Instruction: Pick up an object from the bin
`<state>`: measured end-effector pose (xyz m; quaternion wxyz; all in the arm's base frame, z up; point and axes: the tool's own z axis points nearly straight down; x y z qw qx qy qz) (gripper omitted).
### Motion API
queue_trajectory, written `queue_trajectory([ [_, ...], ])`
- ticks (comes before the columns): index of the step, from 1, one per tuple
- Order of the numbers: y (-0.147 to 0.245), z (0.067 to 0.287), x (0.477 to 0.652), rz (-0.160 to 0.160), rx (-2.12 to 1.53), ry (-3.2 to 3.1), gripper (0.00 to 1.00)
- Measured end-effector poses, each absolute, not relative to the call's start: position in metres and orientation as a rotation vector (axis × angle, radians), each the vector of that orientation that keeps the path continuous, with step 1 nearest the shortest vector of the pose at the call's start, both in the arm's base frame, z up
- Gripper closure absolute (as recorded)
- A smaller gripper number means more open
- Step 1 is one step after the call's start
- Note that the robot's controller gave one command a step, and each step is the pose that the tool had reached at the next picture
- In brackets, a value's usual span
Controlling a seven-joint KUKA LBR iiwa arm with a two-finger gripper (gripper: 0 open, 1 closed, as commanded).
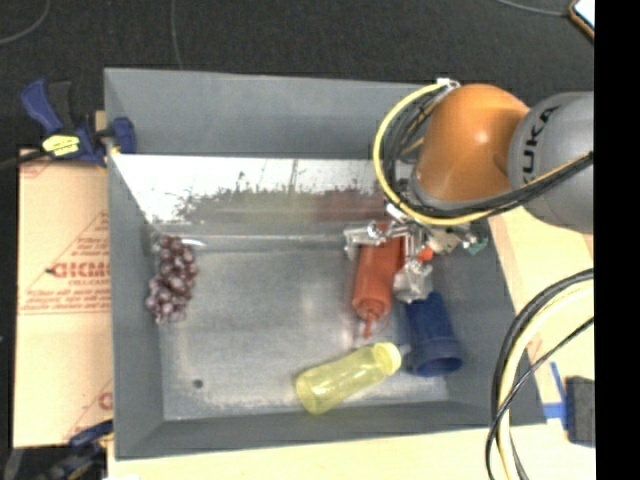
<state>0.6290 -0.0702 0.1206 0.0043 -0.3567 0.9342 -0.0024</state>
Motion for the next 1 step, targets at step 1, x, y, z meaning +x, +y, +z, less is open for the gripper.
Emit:
queue_trajectory([
  [1, -0.0754, 0.0807, 0.6387, -0.004, -0.974, 2.977, 0.0],
])
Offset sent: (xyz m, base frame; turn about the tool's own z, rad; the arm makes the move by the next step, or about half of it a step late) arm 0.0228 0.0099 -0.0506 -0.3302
